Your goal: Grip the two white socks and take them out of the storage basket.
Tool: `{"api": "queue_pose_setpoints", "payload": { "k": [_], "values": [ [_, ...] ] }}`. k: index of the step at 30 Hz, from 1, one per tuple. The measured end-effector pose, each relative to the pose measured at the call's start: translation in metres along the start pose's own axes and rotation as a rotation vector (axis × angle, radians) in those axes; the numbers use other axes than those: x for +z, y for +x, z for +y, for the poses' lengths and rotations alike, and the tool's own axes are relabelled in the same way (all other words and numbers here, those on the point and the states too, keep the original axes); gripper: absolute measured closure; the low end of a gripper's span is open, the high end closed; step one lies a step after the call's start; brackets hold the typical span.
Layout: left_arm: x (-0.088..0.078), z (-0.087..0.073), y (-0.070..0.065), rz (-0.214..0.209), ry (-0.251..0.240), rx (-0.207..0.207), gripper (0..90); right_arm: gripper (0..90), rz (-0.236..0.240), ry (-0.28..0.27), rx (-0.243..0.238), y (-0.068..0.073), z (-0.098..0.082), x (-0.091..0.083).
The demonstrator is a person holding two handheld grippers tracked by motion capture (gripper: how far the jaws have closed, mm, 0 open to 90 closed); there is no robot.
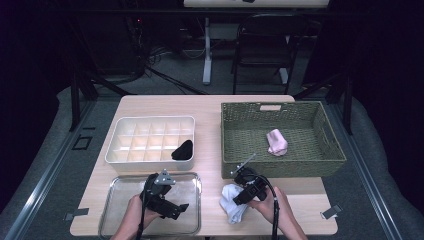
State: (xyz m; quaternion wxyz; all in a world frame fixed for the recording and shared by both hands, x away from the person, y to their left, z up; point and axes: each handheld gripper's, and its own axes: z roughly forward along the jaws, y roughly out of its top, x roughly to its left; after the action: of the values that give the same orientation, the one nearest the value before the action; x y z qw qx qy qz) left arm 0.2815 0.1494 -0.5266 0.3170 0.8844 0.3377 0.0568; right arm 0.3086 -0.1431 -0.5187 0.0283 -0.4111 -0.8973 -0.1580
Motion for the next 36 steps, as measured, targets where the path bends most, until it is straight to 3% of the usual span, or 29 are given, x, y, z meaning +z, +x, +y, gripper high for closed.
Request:
{"api": "queue_pose_setpoints", "payload": {
  "k": [4, 7, 11, 14, 16, 20, 23, 28, 32, 34, 36],
  "values": [
    [0.000, 0.000, -0.001, 0.003, -0.005, 0.000, 0.1, 61.1, 0.003, -0.004, 0.011, -0.002, -0.003, 0.003],
    [0.000, 0.001, -0.003, 0.004, -0.007, 0.006, 0.1, 49.5, 0.018, 0.007, 0.005, -0.004, -0.004, 0.002],
    [0.000, 0.002, -0.005, 0.002, -0.009, 0.008, 0.1, 47.7, 0.028, -0.016, 0.000, -0.004, -0.009, -0.009],
    [0.000, 0.003, -0.008, -0.001, -0.013, 0.010, 0.1, 51.7, 0.035, -0.069, -0.029, -0.005, -0.014, -0.016],
    [0.001, 0.003, -0.011, -0.004, -0.015, 0.017, 0.1, 59.3, 0.031, -0.104, -0.038, -0.006, -0.017, -0.017],
    [0.003, 0.006, -0.020, -0.022, -0.007, 0.038, 0.1, 65.1, 0.050, -0.117, -0.035, -0.012, -0.019, -0.014],
    [0.006, 0.009, -0.028, -0.032, -0.012, 0.051, 0.1, 67.7, 0.034, -0.107, -0.034, -0.014, -0.021, -0.011],
    [0.015, 0.017, -0.041, -0.048, -0.011, 0.082, 0.1, 68.0, 0.055, -0.139, 0.040, -0.013, -0.025, -0.004],
    [0.023, 0.022, -0.050, -0.052, -0.012, 0.097, 0.1, 67.9, 0.052, -0.146, 0.093, -0.010, -0.029, -0.001],
    [0.026, 0.023, -0.054, -0.054, -0.009, 0.103, 0.2, 67.8, 0.024, -0.132, 0.082, -0.010, -0.031, -0.001],
    [0.029, 0.025, -0.057, -0.050, -0.009, 0.113, 0.2, 67.8, 0.037, -0.157, 0.125, -0.009, -0.034, -0.001]
  ]
}}
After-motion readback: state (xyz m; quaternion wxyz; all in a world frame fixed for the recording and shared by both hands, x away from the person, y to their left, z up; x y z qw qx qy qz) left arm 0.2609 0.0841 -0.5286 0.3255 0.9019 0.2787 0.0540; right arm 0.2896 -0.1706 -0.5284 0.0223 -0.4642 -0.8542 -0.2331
